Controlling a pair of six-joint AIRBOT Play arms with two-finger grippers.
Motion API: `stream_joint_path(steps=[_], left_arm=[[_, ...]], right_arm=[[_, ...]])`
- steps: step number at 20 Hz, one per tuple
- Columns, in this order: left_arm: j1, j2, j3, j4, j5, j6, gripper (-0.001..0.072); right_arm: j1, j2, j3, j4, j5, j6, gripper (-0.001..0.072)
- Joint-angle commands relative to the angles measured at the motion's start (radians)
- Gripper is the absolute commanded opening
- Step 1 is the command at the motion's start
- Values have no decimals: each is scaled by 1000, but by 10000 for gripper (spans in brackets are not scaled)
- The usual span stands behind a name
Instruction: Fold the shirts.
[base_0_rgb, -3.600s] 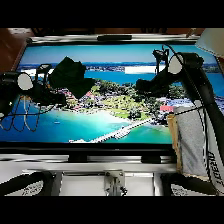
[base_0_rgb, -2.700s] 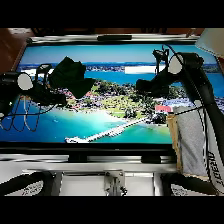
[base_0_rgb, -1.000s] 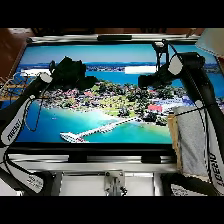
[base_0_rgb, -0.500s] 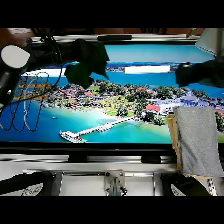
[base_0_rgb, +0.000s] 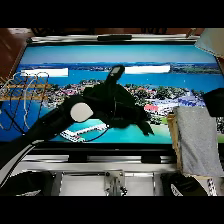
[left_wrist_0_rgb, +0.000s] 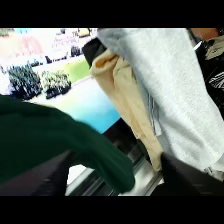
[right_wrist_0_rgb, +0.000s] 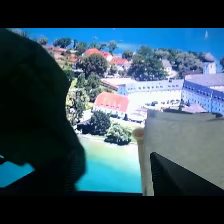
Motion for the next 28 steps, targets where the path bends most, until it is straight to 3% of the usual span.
stream_joint_path(steps=[1, 4, 7, 9, 11, 15, 18, 21, 24, 26, 28], left_arm=[[14, -14, -36, 17, 14, -72, 699], [257, 28, 11, 48, -209, -12, 678], [509, 23, -6, 150, -479, -13, 679], [623, 14, -95, 151, -530, -11, 678], [671, 11, -230, 95, -476, -6, 678], [637, -25, -446, -161, -205, 107, 677], [580, -95, -470, -262, -60, 167, 604], [539, -149, -470, -388, 22, 271, 605], [522, -169, -470, -418, 69, 287, 604], [523, -180, -467, -422, 74, 287, 598], [523, -188, -455, -421, 76, 290, 334]], right_arm=[[1, 0, -85, 97, 41, 29, 585], [1, -29, -243, 137, 20, 28, 585], [0, -65, -453, 178, -72, 27, 585], [0, -104, -573, 238, -145, 15, 585], [0, -148, -678, 334, -216, -16, 585], [0, -252, -780, 431, -304, -64, 585], [1, -307, -780, 432, -314, -88, 585], [1, -318, -780, 436, -310, -128, 585], [2, -319, -780, 440, -307, -192, 585], [2, -319, -781, 427, -311, -218, 663], [2, -325, -780, 425, -322, -253, 663]])
